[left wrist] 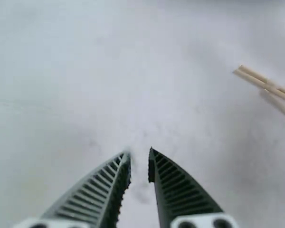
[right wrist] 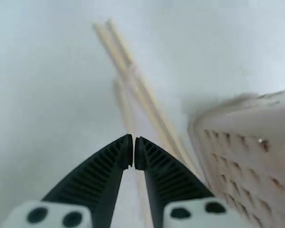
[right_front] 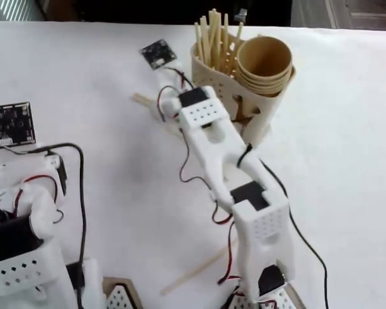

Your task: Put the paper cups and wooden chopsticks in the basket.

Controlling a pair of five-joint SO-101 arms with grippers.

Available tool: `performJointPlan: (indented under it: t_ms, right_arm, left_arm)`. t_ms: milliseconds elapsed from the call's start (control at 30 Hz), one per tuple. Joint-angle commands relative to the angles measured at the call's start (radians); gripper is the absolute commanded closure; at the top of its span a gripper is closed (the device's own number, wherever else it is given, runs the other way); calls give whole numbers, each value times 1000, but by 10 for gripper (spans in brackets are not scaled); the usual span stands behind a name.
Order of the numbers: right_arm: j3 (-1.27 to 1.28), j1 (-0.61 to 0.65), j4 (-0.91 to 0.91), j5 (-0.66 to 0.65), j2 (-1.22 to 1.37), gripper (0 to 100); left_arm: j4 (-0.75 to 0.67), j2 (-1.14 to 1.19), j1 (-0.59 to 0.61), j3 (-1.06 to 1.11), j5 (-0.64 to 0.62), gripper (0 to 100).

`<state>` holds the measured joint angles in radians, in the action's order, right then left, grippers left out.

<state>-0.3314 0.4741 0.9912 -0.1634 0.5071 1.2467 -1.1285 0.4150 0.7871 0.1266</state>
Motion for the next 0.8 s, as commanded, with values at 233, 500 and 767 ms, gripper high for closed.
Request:
performJointPlan:
  t_ms: [233,500,767]
  right_arm:
    - [-57,-67,-166,-109,93,979]
    - [-95,-85,-239,-124,252,979]
    - [-149,-81,-163,-118,354,979]
  left_arm:
    - [-15,-15,10,-5,-9,920]
    - [-14,-15,10,-3,-9,920]
    - [-14,-15,10,-3,-6,920]
